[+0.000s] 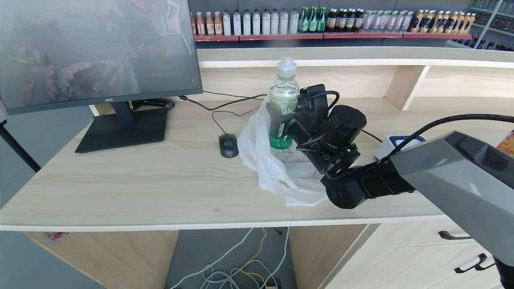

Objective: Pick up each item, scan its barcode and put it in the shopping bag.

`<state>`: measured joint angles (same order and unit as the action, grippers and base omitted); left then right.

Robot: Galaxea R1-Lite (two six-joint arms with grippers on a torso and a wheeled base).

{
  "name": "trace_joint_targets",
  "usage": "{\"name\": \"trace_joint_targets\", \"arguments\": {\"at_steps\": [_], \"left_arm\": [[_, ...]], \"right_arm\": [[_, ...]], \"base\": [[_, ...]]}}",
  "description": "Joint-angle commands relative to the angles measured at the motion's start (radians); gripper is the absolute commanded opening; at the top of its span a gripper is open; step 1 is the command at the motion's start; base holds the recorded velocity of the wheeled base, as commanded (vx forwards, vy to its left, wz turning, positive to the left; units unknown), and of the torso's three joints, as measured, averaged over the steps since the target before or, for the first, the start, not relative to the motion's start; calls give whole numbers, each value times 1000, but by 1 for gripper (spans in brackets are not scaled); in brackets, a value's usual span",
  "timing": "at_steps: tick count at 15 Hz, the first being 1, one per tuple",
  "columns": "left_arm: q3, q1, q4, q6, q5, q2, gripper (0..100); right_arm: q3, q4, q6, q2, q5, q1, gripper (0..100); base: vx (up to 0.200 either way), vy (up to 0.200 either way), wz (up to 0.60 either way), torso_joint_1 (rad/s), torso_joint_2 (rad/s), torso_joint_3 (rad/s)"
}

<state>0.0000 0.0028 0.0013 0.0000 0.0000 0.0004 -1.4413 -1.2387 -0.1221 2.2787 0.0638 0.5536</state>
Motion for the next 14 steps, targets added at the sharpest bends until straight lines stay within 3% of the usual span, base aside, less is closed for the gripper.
{"name": "trace_joint_targets", "arguments": {"at_steps": [1, 8, 9, 14], "left_arm": [[0, 0, 0, 0, 0, 0, 100], [0, 0, 0, 0, 0, 0, 100], [0, 0, 0, 0, 0, 0, 100], [0, 0, 0, 0, 0, 0, 100]], "right_arm": [[1, 2, 1, 8, 1, 0, 0], [1, 5, 1, 5, -1, 0, 0], [1, 5, 1, 5, -1, 0, 100], [1, 4, 1, 1, -1, 2, 100]], "base": [[0, 0, 0, 0, 0, 0], [0, 0, 0, 0, 0, 0], [0, 0, 0, 0, 0, 0], [0, 0, 0, 0, 0, 0]]}}
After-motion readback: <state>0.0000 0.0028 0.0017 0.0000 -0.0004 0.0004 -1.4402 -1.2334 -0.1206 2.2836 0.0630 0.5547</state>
